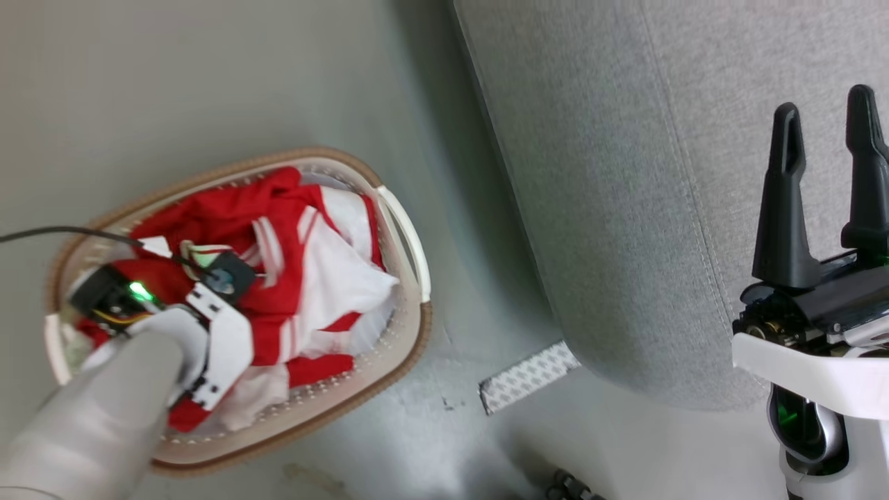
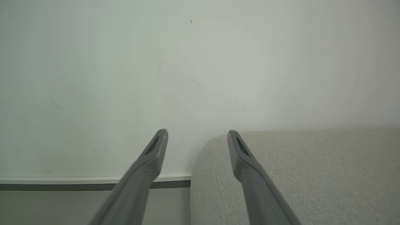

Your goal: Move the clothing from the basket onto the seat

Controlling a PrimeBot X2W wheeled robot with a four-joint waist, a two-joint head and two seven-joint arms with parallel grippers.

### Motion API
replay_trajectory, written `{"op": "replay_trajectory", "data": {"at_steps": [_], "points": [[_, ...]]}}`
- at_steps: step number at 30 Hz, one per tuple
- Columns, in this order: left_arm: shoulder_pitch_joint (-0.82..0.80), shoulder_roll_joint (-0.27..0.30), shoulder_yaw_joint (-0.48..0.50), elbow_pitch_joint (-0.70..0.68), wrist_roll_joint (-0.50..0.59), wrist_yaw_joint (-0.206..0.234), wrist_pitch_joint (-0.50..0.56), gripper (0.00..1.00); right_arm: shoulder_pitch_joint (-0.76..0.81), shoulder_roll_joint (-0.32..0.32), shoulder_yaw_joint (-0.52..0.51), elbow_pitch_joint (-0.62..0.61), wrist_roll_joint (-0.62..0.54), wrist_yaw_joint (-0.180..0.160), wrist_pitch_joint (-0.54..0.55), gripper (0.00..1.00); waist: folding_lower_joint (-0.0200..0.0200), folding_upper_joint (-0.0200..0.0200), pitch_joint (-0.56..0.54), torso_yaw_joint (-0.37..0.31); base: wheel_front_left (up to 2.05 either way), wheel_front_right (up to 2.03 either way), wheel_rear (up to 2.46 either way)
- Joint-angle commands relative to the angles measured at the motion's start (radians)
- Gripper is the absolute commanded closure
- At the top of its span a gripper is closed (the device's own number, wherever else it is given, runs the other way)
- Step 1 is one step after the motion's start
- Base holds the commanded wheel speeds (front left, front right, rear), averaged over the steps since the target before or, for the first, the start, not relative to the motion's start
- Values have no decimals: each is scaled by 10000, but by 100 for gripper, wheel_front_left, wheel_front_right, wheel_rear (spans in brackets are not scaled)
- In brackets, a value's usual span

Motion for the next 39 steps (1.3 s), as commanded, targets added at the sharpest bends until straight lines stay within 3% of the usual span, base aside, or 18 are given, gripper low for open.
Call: {"op": "replay_trajectory", "data": {"at_steps": [1,9,17,29,39], "points": [[-40,-124,46,118,-318,20,-194,100,-32,-20,-65,82,-71,-21,4,0,-1,0,-406,248,0,0,0],[420,-1109,-132,636,-1478,20,-1661,100,42,-20,-347,565,-721,-21,5,0,-1,0,-2067,1031,0,0,0],[902,-1886,-486,214,-2869,20,-2542,100,471,-26,-437,1238,-1327,-21,6,0,-1,0,-3854,1869,0,0,0],[2221,-1934,242,-2019,-4257,95,-3138,100,1870,-28,-642,2291,-1769,-21,4,0,-1,0,-6630,2843,0,0,0],[3251,-1812,1285,-4784,-4735,982,-3139,100,2692,-24,-460,2885,-1798,-21,6,0,-1,0,-8065,3518,0,0,0]]}}
